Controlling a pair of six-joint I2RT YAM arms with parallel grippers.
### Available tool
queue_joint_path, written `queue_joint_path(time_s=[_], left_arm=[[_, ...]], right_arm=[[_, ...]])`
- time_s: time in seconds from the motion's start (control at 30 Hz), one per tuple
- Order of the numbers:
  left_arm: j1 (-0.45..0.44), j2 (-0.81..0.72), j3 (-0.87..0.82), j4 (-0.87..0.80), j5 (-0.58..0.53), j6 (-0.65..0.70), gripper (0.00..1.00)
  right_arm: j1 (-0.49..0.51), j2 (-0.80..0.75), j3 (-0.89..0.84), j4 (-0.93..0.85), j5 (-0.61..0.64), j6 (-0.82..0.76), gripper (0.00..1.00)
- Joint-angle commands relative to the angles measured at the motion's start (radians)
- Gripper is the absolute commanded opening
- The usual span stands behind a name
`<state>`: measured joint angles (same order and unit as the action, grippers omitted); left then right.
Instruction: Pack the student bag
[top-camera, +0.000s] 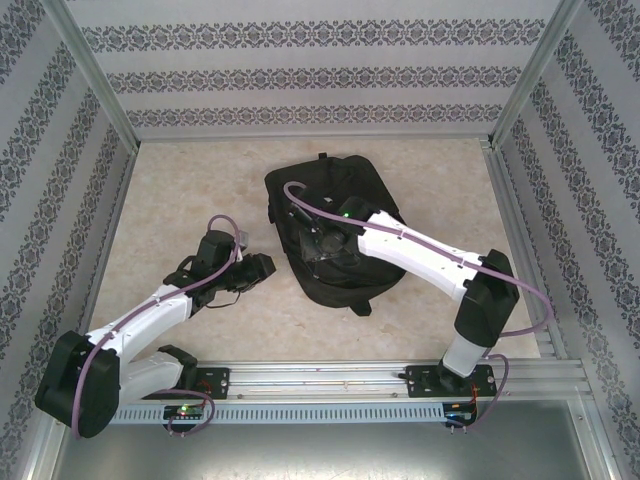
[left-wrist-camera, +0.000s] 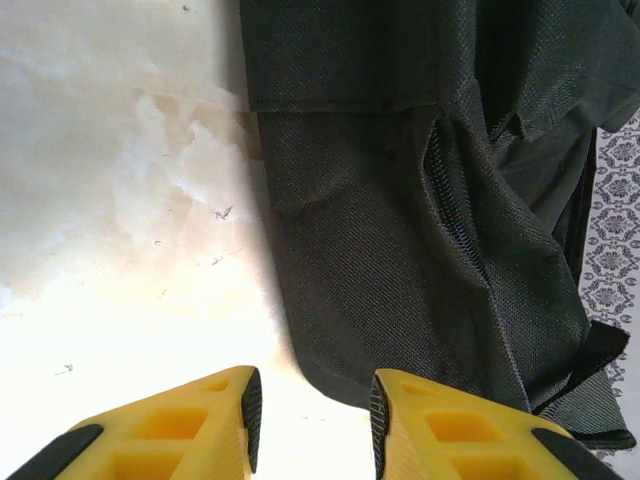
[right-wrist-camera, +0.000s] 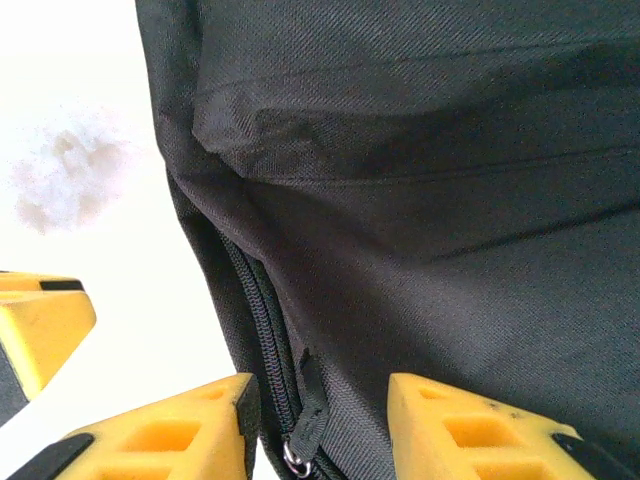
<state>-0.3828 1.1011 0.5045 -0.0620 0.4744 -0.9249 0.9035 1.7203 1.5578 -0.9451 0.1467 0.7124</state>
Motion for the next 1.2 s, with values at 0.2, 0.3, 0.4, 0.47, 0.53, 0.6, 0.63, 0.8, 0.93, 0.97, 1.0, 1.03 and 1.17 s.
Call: queue_joint_path(time_s=[0.2,0.3,0.4,0.47,0.53,0.6,0.63,0.8,0.93,0.97,1.0,1.03,1.17], left_arm=[[0.024,0.003,-0.025,0.071,0.039,-0.022,0.35],[0.025,0.006,-0.033,0.082,0.04,-0.022,0.35],[0.025,0.02,-0.025,0.091,0.049,-0.028,0.35],[0.024,0.031,-0.015,0.099,0.055,-0.033,0.36],[0.02,0.047,0.004,0.096,0.058,-0.04,0.38],[0.01,0.065,0.032,0.085,0.061,-0.042,0.41],[0.004,0.069,0.043,0.076,0.056,-0.042,0.42],[-0.046,0.096,0.095,0.068,0.043,-0.052,0.51],[-0.082,0.114,0.131,0.062,0.037,-0.055,0.54],[-0.092,0.121,0.14,0.057,0.032,-0.054,0.54],[-0.102,0.128,0.146,0.056,0.027,-0.057,0.54],[-0.109,0.135,0.151,0.055,0.026,-0.058,0.54],[-0.155,0.179,0.179,0.06,0.006,-0.064,0.54]], right_arm=[[0.026,0.087,0.025,-0.036,0.037,0.041,0.38],[0.028,0.106,0.025,-0.042,0.04,0.044,0.36],[0.028,0.106,0.013,-0.03,0.04,0.042,0.27],[0.025,0.086,-0.008,-0.011,0.041,0.043,0.17],[0.026,0.053,-0.037,0.018,0.037,0.049,0.04],[0.026,0.01,-0.07,0.045,0.036,0.06,0.0],[0.026,-0.011,-0.088,0.058,0.037,0.066,0.0],[0.028,-0.13,-0.221,0.176,0.006,0.102,0.0],[0.028,-0.179,-0.304,0.25,-0.013,0.134,0.01],[0.028,-0.184,-0.317,0.261,-0.014,0.14,0.01],[0.028,-0.188,-0.328,0.269,-0.014,0.143,0.01],[0.028,-0.192,-0.334,0.276,-0.013,0.148,0.01],[0.028,-0.205,-0.352,0.296,-0.008,0.155,0.01]])
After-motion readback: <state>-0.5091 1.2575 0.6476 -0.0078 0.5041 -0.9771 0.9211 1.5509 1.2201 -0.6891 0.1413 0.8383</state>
